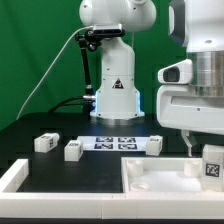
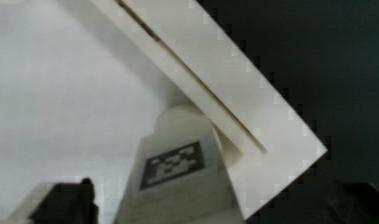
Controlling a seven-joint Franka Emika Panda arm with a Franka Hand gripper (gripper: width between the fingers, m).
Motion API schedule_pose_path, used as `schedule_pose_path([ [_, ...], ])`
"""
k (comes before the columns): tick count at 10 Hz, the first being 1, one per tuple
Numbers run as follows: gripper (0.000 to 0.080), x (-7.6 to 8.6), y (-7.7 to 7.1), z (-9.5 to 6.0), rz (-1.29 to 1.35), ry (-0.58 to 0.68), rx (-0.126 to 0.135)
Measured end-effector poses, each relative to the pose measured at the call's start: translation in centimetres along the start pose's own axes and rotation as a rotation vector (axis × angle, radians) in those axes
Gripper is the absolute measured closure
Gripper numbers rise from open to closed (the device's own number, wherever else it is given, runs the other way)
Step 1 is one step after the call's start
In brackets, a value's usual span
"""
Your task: Assemble one leg
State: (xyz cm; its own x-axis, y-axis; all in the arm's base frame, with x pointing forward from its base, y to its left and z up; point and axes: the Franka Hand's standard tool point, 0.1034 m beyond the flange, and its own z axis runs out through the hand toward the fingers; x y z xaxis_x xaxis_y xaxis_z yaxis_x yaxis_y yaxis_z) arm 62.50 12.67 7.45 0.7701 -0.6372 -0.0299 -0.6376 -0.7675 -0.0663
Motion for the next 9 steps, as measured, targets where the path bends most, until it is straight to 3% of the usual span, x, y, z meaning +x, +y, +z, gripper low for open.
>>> schedule_pose_path([
  [2,0.015,0.32,-0.11,-0.41,-0.208,0.015,-0.027],
  [5,0.0168,0.48,0.05,-0.41,-0.292,0.017,-0.032],
  [6,0.0307,0.48,0.05,-0.4,-0.292,0.017,-0.032],
  [7,0.0307,0.48,0.06,-0.4,-0.292,0.017,-0.032],
  [8,0.0484,0.5,0.11,-0.39,-0.291,0.017,-0.033],
  [9,0.0484,0.57,0.23,-0.36,-0.29,0.017,-0.035],
])
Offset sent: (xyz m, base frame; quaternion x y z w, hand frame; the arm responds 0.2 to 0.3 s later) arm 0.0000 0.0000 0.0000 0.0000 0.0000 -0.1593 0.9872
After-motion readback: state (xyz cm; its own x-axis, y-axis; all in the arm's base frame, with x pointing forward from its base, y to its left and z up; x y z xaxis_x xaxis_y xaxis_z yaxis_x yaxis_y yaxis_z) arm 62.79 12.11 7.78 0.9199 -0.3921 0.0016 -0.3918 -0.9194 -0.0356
